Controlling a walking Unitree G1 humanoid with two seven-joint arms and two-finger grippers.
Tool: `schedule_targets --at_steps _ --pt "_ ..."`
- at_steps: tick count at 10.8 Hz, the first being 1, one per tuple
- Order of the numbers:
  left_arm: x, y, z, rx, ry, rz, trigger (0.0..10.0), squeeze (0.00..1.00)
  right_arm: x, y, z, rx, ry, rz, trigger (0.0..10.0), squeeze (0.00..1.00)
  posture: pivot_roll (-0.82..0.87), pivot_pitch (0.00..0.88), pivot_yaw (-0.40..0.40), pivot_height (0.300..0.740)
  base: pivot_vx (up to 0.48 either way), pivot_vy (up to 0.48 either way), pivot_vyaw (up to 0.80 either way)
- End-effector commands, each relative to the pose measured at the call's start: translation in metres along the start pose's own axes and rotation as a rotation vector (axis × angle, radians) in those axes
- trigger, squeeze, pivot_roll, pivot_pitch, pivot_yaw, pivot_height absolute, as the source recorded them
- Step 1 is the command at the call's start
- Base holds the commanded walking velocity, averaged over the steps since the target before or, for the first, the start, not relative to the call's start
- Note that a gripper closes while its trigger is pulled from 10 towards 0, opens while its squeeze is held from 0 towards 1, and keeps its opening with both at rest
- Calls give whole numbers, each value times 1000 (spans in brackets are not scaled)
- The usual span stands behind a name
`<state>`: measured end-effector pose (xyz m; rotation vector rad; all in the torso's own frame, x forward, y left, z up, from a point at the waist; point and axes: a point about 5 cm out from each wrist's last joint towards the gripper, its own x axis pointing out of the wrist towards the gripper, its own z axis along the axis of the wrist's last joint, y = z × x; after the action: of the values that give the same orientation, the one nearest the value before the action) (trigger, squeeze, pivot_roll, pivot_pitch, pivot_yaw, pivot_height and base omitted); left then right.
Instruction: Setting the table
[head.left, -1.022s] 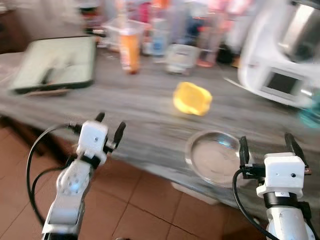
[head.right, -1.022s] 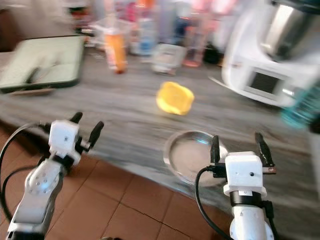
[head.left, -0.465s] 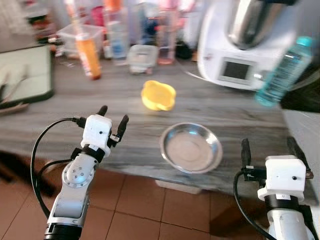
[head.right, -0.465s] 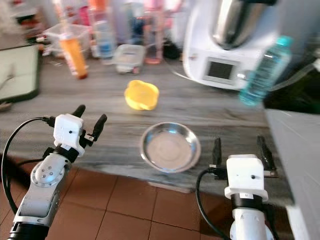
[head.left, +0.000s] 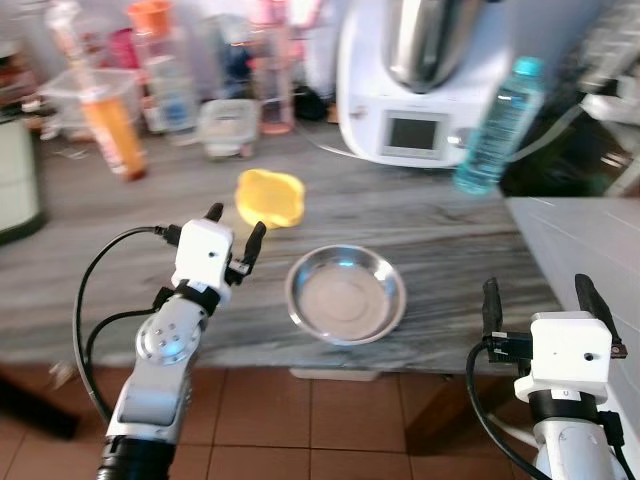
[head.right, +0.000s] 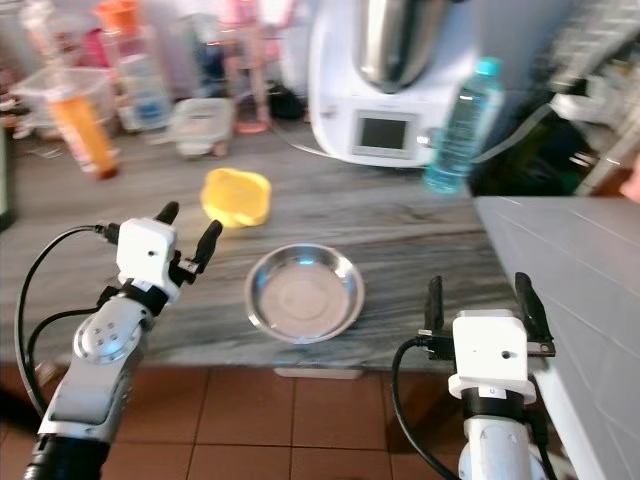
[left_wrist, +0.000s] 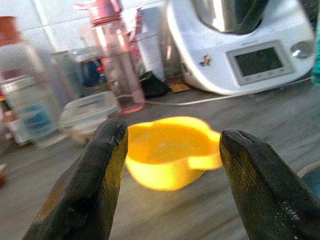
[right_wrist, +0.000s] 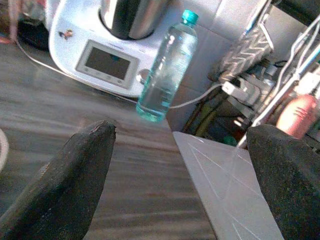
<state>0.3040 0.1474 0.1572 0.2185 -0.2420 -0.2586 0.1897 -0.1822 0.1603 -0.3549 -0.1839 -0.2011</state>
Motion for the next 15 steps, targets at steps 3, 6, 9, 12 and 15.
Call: schedule_targets --at_steps 3,6,9,12,15 --pt "14 -2 -4 -35 42 61 10000 0 0 1 6 9 -21 -2 10000 0 39 97 5 740 0 0 -267" --pt "52 -9 11 -104 23 76 10000 0 5 8 11 6 -50 34 10000 0 27 102 -6 740 0 0 0" --pt "85 -20 20 -232 105 73 10000 0 2 12 13 -9 -56 55 10000 0 4 105 4 740 0 0 0" --pt "110 -20 25 -275 241 81 10000 0 -2 17 14 -29 -57 71 10000 0 -9 109 18 740 0 0 0" --pt "116 -17 17 -239 345 87 10000 0 -3 22 15 -34 -63 91 10000 0 -7 113 22 740 0 0 0"
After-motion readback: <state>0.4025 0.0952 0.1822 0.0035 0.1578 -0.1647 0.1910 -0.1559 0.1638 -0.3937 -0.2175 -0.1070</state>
